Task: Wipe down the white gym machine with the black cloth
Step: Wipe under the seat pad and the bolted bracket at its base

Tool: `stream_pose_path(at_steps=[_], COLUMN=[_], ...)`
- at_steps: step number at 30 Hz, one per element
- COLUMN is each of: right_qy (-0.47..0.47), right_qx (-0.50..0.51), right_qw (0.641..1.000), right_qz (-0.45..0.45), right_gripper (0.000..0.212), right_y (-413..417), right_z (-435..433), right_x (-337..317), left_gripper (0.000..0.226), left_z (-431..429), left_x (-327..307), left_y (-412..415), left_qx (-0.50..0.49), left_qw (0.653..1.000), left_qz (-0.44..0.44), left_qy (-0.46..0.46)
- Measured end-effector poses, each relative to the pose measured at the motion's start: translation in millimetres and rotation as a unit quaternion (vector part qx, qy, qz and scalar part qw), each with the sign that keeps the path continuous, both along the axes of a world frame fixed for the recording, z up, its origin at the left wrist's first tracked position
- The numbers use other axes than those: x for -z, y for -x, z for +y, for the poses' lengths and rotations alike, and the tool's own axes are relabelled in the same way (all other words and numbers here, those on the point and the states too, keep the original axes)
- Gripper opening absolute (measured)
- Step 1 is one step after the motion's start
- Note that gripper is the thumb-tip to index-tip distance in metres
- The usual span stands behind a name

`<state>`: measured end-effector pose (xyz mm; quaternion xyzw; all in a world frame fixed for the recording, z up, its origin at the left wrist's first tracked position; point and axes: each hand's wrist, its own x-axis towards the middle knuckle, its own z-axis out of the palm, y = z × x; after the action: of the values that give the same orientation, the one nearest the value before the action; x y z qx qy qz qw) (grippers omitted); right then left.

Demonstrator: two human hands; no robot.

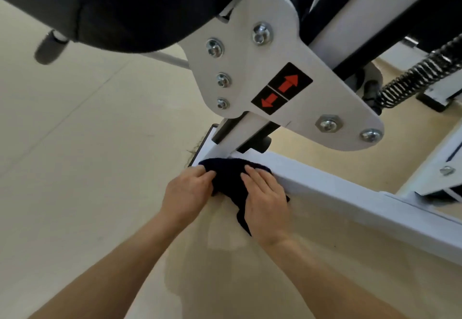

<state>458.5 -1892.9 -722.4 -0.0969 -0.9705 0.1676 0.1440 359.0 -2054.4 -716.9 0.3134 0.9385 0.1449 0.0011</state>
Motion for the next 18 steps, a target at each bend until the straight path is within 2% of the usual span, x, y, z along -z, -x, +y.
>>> stream_pose_path(at_steps=[2, 4, 6, 8, 10, 12, 15, 16, 18], right_qy=[0.043, 0.092, 0.051, 0.016, 0.014, 0.02, 0.049, 0.05, 0.026], right_qx=[-0.054, -0.107, -0.111, -0.084, -0.059, -0.043, -0.038, -0.049, -0.085], right_qw=[0.994, 0.957, 0.93, 0.925, 0.922, 0.924, 0.932, 0.93, 0.921], right_qz=[-0.088, -0.254, -0.346, -0.37, -0.381, -0.379, -0.358, -0.362, -0.38], right_gripper=[0.051, 0.061, 0.074, 0.084, 0.085, 0.076, 0.056, 0.055, 0.071], right_y=[5, 19, 36, 49, 60, 66, 60, 51, 34], right_z=[-24, -44, -58, -63, -61, -57, -57, -57, -55], right_x=[3, 9, 12, 9, 4, 3, 2, 1, 4], left_gripper=[0.013, 0.023, 0.034, 0.05, 0.057, 0.048, 0.036, 0.032, 0.019], left_z=[-18, -19, -12, -5, -2, -4, -16, -21, -27], left_x=[9, 24, 40, 58, 66, 61, 44, 40, 39], left_y=[13, 24, 23, 21, 22, 20, 8, 3, 4], left_qx=[-0.052, -0.06, -0.015, 0.014, 0.024, 0.039, 0.035, 0.053, 0.106], left_qw=[0.998, 0.997, 0.996, 0.993, 0.991, 0.994, 0.994, 0.993, 0.991], left_qz=[-0.001, -0.001, -0.016, -0.025, -0.013, -0.017, -0.1, -0.106, -0.066], left_qy=[0.027, 0.053, 0.082, 0.114, 0.13, 0.102, 0.01, 0.002, 0.038])
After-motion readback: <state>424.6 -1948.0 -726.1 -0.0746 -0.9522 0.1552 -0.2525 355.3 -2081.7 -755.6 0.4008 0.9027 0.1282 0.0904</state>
